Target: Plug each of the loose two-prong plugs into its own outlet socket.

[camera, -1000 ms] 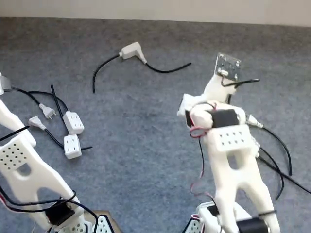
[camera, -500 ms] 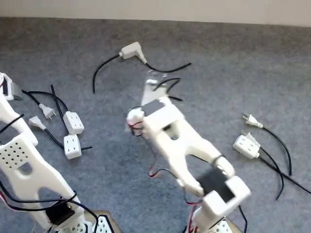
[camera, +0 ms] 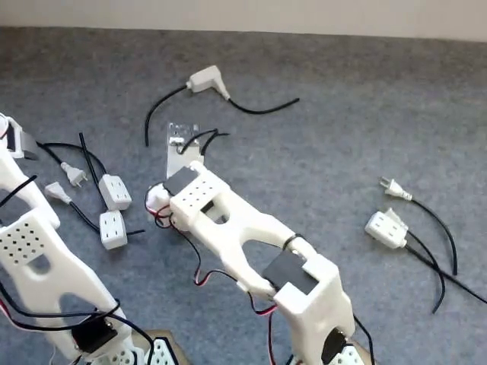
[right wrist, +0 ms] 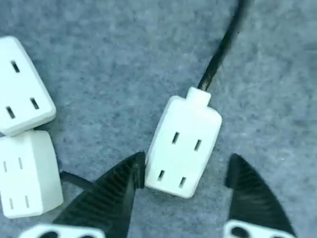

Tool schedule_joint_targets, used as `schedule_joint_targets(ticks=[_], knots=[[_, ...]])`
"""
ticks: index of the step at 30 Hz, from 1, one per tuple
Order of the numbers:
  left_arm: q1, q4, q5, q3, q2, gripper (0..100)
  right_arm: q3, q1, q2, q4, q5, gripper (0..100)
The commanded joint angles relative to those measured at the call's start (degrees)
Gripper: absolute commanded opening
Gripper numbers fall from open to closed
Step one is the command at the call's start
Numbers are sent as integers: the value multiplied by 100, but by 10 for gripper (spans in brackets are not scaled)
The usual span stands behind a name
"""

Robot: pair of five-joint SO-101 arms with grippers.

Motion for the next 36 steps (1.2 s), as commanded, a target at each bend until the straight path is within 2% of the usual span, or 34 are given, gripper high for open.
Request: schedule_joint_targets(ticks=[1, 6, 11, 16, 21, 26, 32, 36], knots=[[92, 26, 0, -13, -312, 231, -347, -31, -136, -13, 167, 320], [66, 35, 0, -13, -312, 231, -1376, -4, -391, 743, 1398, 320], [-40, 35, 0, -48, -347, 233, -3503, 479, -1042, 1938, 2620, 320], [-127, 79, 26, -57, -365, 233, -5270, 954, -1411, 3134, 3323, 320], [-189, 79, 53, -13, -391, 232, -6237, 1244, -1516, 4215, 3947, 320], [-453, 88, 1029, 769, -1086, 232, -5631, 1640, -1886, 4198, 4009, 319], [-154, 26, 2057, 3574, -2290, 232, -4374, 1640, -2290, 4180, 4018, 319], [92, -369, 2822, 4567, -2229, 232, -3987, 1640, -2475, 4180, 4018, 319]])
